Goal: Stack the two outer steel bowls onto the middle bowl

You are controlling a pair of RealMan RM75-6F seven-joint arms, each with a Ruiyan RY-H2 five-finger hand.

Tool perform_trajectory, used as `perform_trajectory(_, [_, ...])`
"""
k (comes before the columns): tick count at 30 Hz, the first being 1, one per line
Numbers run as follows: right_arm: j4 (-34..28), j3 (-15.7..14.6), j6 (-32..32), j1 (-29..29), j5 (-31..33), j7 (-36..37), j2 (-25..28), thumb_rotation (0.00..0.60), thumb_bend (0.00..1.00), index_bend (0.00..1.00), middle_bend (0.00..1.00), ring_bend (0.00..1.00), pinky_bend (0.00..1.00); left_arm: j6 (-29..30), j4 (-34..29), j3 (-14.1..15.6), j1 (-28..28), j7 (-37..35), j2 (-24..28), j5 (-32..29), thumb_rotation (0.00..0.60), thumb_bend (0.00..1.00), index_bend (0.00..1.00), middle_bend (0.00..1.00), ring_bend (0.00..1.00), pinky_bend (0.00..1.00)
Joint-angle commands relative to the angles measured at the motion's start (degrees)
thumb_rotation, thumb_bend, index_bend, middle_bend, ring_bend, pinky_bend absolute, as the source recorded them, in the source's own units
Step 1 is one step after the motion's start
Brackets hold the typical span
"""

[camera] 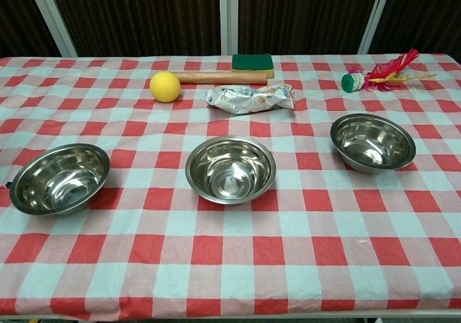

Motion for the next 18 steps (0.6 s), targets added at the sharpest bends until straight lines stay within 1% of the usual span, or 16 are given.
perform_trajectory(1, [0.0, 0.0, 0.1, 0.0, -0.1, 0.1, 0.0, 0.6, 0.02, 0.0, 0.03, 0.0, 0.0, 0.0, -0.1, 0.0, 0.0, 0.0, 0.0, 0.0, 0.6, 0.0, 0.15, 0.12, 0.1, 0.22])
perform_trajectory(10, [-0.9, 0.4, 0.3, 0.2, 0.0, 0.1, 0.4, 0.6, 0.02, 0.0, 0.03, 0.0, 0.0, 0.1, -0.9, -0.3, -0.2, 0.5, 0.5, 0.0, 0.6, 0.0, 0.15, 0.12, 0.1, 0.22])
perform_trajectory(18, [-1.9, 0.6, -1.0, 1.3, -0.5, -1.0, 0.2, 0.6, 0.02, 0.0, 0.05, 0.0, 0.0, -0.4, -1.1, -0.2, -0.3, 0.5, 1.0, -0.2, 0.6, 0.0, 0.15, 0.13, 0.1, 0.22])
